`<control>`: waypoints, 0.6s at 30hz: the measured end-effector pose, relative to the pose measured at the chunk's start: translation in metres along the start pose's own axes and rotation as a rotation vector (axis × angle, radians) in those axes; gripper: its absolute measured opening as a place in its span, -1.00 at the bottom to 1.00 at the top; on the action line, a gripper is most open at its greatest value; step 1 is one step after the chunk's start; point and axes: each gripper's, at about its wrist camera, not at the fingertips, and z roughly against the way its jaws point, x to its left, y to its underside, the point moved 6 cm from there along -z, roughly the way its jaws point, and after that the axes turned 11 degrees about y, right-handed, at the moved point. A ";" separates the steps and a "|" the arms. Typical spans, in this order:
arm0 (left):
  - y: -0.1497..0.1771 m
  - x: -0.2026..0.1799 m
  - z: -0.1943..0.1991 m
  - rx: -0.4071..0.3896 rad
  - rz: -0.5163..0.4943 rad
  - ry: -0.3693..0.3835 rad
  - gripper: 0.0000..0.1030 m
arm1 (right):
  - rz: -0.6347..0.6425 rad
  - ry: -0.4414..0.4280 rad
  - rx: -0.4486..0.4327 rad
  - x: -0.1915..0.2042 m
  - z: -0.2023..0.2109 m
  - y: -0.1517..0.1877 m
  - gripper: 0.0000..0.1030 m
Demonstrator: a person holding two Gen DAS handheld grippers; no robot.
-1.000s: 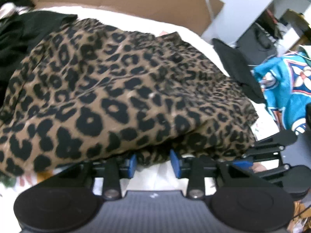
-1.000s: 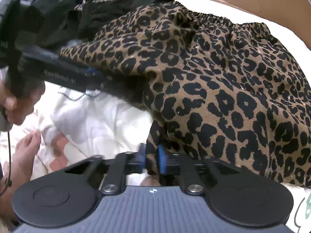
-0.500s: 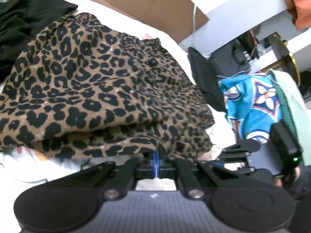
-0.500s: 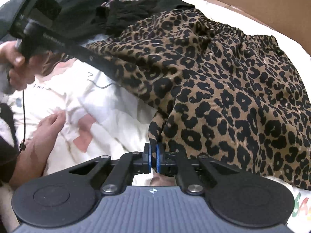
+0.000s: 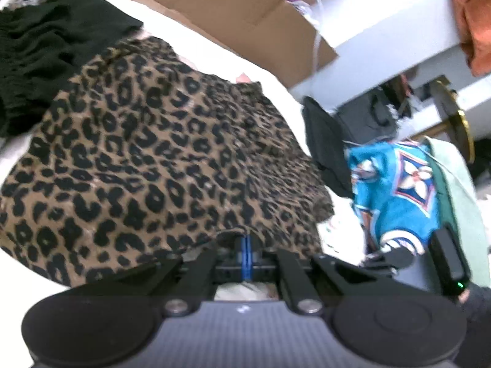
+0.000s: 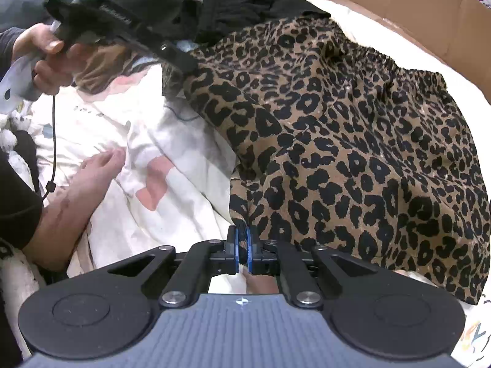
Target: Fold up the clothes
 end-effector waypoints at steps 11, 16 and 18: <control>-0.008 0.012 -0.037 0.053 -0.040 -0.068 -0.83 | -0.124 -0.056 -0.007 -0.011 -0.006 -0.014 -0.15; 0.001 0.006 -0.040 0.086 -0.093 -0.062 -0.66 | -0.137 -0.057 -0.022 -0.007 -0.017 -0.024 -0.15; 0.006 0.002 -0.038 0.104 -0.124 -0.049 -0.56 | -0.135 -0.059 -0.020 -0.004 -0.022 -0.024 -0.15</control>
